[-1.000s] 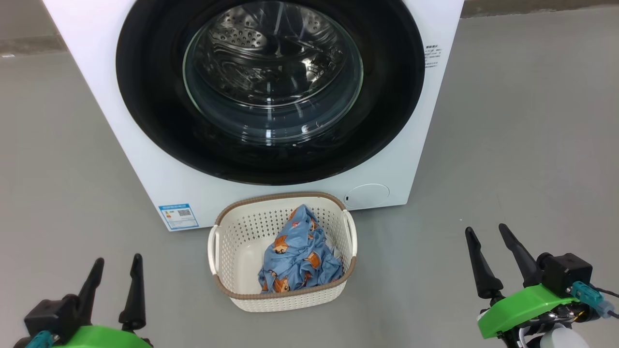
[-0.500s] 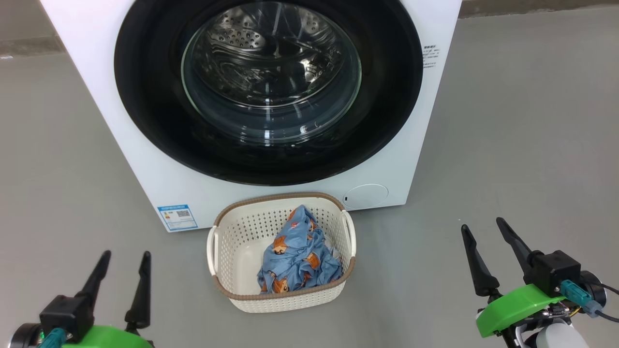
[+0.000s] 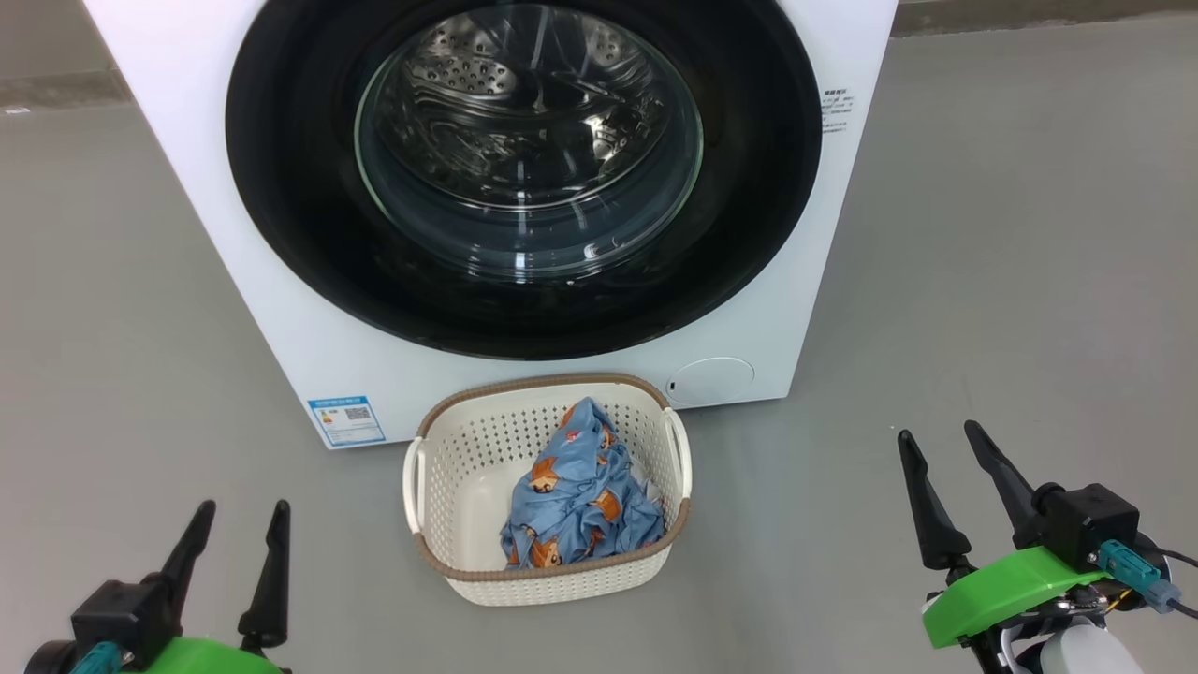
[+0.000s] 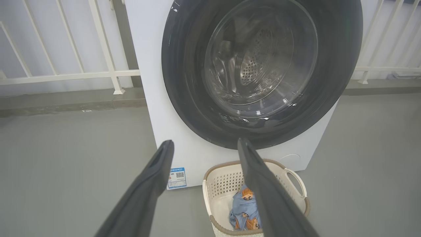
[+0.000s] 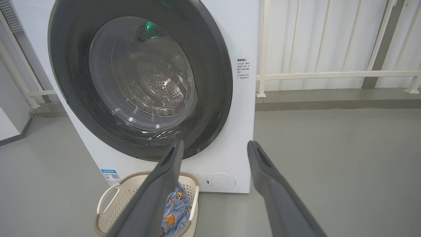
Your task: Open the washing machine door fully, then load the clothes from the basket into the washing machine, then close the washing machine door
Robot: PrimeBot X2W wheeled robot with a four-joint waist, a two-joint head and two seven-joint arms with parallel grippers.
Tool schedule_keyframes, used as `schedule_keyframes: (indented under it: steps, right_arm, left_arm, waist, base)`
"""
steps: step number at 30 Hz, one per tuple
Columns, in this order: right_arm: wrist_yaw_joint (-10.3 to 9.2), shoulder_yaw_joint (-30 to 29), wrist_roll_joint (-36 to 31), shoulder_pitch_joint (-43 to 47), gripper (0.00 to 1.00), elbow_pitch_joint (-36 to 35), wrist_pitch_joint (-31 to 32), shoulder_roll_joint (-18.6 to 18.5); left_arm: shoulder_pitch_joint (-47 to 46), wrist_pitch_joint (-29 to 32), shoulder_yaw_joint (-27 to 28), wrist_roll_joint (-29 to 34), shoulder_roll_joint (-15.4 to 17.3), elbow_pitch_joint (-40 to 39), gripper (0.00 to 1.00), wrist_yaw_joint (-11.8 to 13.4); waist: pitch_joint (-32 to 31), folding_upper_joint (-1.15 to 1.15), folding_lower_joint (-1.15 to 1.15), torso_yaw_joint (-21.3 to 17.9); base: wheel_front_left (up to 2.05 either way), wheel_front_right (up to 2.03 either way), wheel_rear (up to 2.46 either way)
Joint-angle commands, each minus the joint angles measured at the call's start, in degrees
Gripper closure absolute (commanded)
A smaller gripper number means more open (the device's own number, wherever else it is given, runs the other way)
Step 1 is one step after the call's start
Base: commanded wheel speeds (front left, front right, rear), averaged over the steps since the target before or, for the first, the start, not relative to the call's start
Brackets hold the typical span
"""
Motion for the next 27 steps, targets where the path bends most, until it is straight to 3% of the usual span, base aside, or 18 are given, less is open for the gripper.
schedule_keyframes:
  steps: [1,27]
  right_arm:
    - [0.10,1.33,1.09,-2.01,0.00,-1.21,-0.69,-0.35]
    - [0.10,1.26,0.22,-2.38,0.00,-1.29,-0.69,-0.21]
  left_arm:
    - [-3.15,-0.41,2.32,-0.26,1.14,-0.80,0.00,-0.13]
    - [-4.12,-0.41,2.14,0.68,1.66,-0.55,0.00,-0.13]
  waist:
    - [-0.02,0.00,0.00,0.06]
    - [-0.01,0.00,0.00,0.08]
  base:
    - [0.00,0.00,0.00]
    - [0.00,0.00,0.00]
